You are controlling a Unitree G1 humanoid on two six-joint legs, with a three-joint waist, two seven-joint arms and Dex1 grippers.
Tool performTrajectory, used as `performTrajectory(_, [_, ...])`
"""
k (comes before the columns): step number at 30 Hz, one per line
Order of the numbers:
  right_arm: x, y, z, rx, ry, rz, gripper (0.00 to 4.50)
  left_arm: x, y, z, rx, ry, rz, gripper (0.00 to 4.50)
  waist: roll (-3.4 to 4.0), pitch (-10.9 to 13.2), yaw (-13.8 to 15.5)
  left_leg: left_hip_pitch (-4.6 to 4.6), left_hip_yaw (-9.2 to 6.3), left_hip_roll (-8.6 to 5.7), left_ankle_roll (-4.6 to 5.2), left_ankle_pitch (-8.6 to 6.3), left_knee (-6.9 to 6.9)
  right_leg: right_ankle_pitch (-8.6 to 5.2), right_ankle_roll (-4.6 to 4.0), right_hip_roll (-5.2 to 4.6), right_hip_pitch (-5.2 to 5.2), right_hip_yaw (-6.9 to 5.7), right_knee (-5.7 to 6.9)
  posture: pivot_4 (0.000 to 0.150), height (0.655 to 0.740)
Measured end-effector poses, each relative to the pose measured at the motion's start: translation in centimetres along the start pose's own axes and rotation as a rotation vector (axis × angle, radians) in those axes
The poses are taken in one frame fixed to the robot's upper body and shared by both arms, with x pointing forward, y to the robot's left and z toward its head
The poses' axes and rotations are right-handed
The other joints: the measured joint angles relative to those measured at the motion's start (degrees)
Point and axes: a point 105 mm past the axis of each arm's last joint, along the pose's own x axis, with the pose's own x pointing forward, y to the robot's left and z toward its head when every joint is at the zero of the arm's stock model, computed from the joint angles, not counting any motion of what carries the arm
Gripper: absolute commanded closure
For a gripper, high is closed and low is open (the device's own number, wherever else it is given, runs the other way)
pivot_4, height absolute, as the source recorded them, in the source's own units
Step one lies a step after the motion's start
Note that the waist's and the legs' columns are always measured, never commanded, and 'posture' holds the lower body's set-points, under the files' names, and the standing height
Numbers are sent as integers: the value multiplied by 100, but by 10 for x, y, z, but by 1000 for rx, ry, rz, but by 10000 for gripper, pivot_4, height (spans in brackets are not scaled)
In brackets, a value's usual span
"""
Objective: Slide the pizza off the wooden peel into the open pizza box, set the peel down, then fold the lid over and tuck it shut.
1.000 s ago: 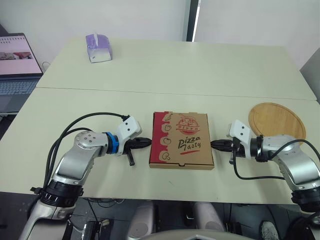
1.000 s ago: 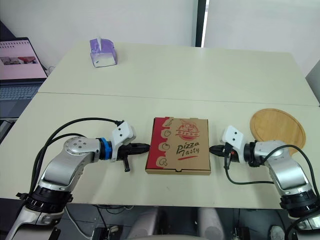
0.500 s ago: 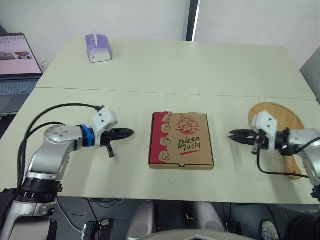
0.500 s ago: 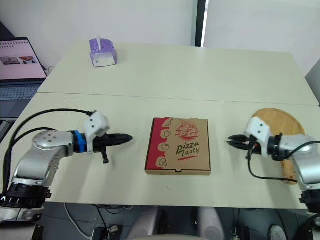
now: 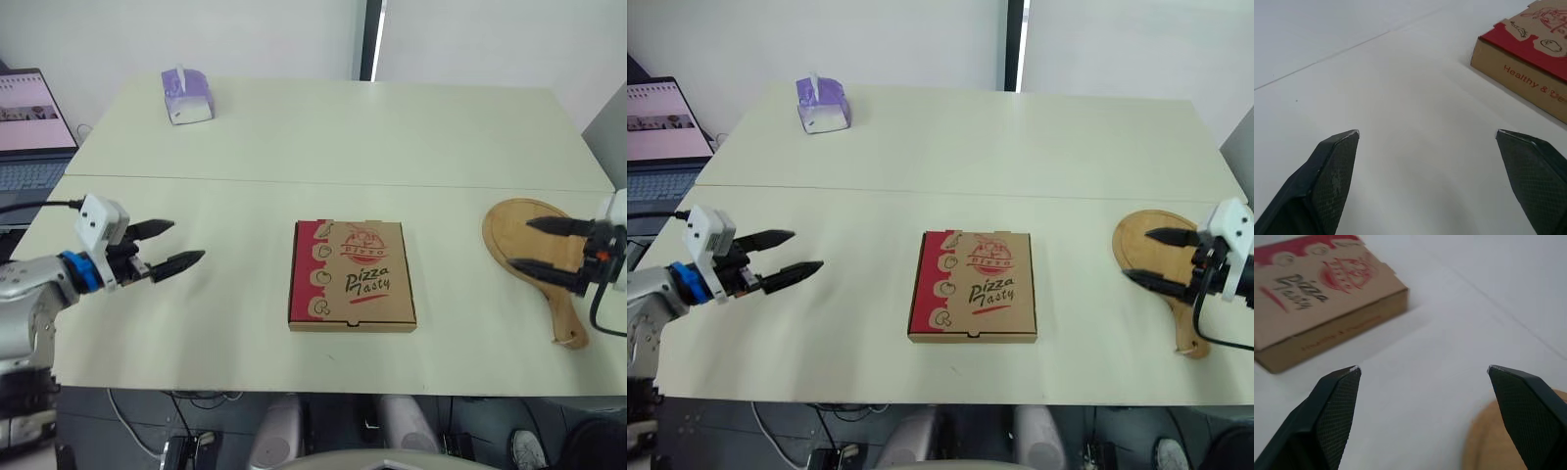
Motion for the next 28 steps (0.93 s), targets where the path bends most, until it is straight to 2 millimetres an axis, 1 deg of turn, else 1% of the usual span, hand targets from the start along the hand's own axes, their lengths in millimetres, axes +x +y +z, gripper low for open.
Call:
performTrajectory(2, [4, 20, -7, 5, 38, 69, 0, -8, -20, -7, -19, 52, -68, 424, -2, 0, 5, -1, -2, 0, 1, -2, 0, -1, 1, 0, 3, -2, -4, 1500, 7400])
performTrajectory(4, [1, 33, -17, 22, 92, 114, 0, -21, -35, -14, -45, 129, -118, 424, -2, 2, 6, 0, 0, 0, 3, -3, 1, -2, 3, -1, 3, 0, -5, 1500, 7400])
performTrajectory(6, [-6, 32, -18, 27, 116, 103, 0, -31, -41, -14, -59, 162, -135, 424, 4, 5, 8, 4, 4, -1, 3, -3, 5, -12, 17, -2, 8, 0, -8, 1500, 7400])
performTrajectory(7, [-13, 24, -18, 21, 140, 71, 0, -35, -40, -12, -57, 165, -130, 424, 7, 7, 7, 6, 7, -1, 3, -3, 5, -20, 30, -2, 9, 1, -7, 1500, 7400])
performTrajectory(9, [-38, -8, -18, 20, 203, -62, 0, -41, -28, -9, -50, 144, -67, 424, 20, 23, 12, 29, 18, -7, 3, -1, 7, -24, 35, -3, 27, 5, -7, 1500, 7400])
performTrajectory(10, [-60, -28, -19, 34, 236, -166, 0, -47, -17, -7, -50, 130, -11, 424, 23, 26, 24, 34, 20, -10, 3, 0, 6, -34, 21, -3, 29, 6, -6, 1500, 7400])
performTrajectory(11, [-80, -42, -21, 53, 262, -247, 0, -53, -5, -8, -57, 129, 40, 424, 24, 26, 35, 42, 19, -10, 3, 0, 4, -41, 11, 3, 34, 4, -2, 1500, 7400])
performTrajectory(12, [-97, -52, -23, 68, 276, -307, 0, -60, 7, -10, -57, 135, 87, 424, 20, 25, 35, 45, 18, -3, 3, 0, -2, -43, 9, 13, 34, 4, -2, 1500, 7400])
performTrajectory(13, [-108, -57, -25, 83, 277, -343, 0, -66, 16, -12, -59, 138, 125, 424, 15, 26, 30, 46, 18, 1, 3, 0, -9, -42, 11, 18, 32, 4, -3, 1500, 7400])
performTrajectory(14, [-115, -61, -29, 97, 273, -369, 0, -71, 26, -12, -60, 129, 160, 424, 9, 23, 14, 50, 20, 8, 3, 0, -18, -37, 15, 23, 32, 3, 0, 1500, 7400])
performTrajectory(16, [-129, -68, -37, 116, 279, -411, 0, -82, 47, -10, -56, 114, 240, 424, 8, 25, -9, 48, 27, 11, 3, 0, -31, -29, -5, 23, 20, 6, 0, 1500, 7400])
performTrajectory(18, [-141, -76, -43, 126, 276, -455, 0, -95, 68, -6, -57, 95, 326, 424, 9, 25, -16, 54, 38, 9, 2, 0, -45, -20, -20, 20, 16, 10, 0, 1500, 7400])
performTrajectory(21, [-150, -87, -41, 104, 239, -506, 0, -106, 90, -6, -53, 93, 427, 424, 13, 25, -61, 61, 57, 6, 2, 0, -57, -19, -20, 13, 11, 15, -1, 1500, 7400])
performTrajectory(25, [-152, -92, -43, 85, 232, -516, 0, -106, 101, -16, -66, 123, 468, 424, 12, 25, -97, 58, 52, 6, 2, 0, -59, -18, -19, 7, 9, 18, -1, 1500, 7400])
performTrajectory(28, [-151, -96, -41, 89, 218, -518, 0, -106, 105, -17, -52, 125, 478, 424, 13, 25, -100, 57, 51, 6, 1, 0, -60, -18, -20, 6, 6, 19, 2, 1500, 7400])
